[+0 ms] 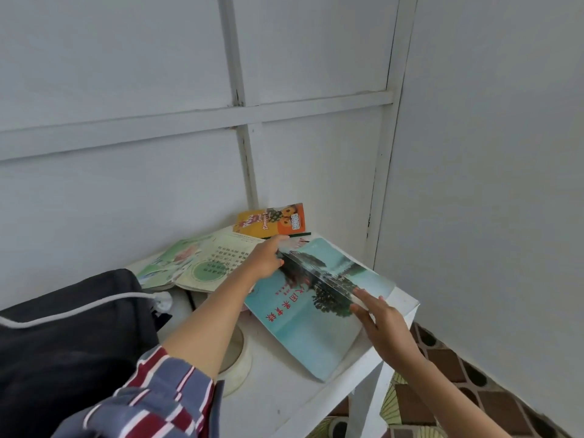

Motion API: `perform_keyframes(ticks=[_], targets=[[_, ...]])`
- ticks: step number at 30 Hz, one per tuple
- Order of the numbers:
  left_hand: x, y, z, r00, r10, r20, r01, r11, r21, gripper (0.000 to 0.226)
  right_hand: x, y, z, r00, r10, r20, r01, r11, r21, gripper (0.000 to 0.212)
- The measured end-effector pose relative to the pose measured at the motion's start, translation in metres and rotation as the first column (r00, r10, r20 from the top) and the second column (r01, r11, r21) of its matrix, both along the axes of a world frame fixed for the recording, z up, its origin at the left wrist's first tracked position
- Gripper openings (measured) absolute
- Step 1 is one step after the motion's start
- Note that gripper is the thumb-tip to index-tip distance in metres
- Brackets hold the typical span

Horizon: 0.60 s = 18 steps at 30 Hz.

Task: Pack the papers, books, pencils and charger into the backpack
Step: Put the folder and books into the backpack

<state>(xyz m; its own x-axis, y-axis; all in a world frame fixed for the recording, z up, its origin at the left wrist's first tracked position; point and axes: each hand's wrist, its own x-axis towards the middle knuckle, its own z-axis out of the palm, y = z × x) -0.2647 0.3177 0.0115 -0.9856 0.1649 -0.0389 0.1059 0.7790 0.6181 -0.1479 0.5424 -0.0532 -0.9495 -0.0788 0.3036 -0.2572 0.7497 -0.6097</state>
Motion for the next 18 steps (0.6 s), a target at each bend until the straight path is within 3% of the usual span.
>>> perform_keyframes(ticks=[4, 9, 18], targets=[[-0.007, -0.002, 0.007, 0.993, 0.013, -0.115, 0.003, 0.990, 0.141, 0.058, -0.001, 0.000, 0.011, 0.994, -0.028, -0.107, 0.016, 0.994, -0.111, 0.054], [-0.009, 0.006, 0.022, 0.970, 0.071, -0.231, 0.003, 0.952, 0.305, 0.048, -0.017, 0.004, 0.028, 0.963, -0.107, -0.247, 0.054, 0.976, -0.212, 0.031], [-0.008, 0.013, 0.042, 0.972, 0.088, -0.219, 0.008, 0.914, 0.406, 0.051, -0.040, 0.019, 0.049, 0.923, -0.149, -0.354, 0.058, 0.965, -0.255, 0.021]])
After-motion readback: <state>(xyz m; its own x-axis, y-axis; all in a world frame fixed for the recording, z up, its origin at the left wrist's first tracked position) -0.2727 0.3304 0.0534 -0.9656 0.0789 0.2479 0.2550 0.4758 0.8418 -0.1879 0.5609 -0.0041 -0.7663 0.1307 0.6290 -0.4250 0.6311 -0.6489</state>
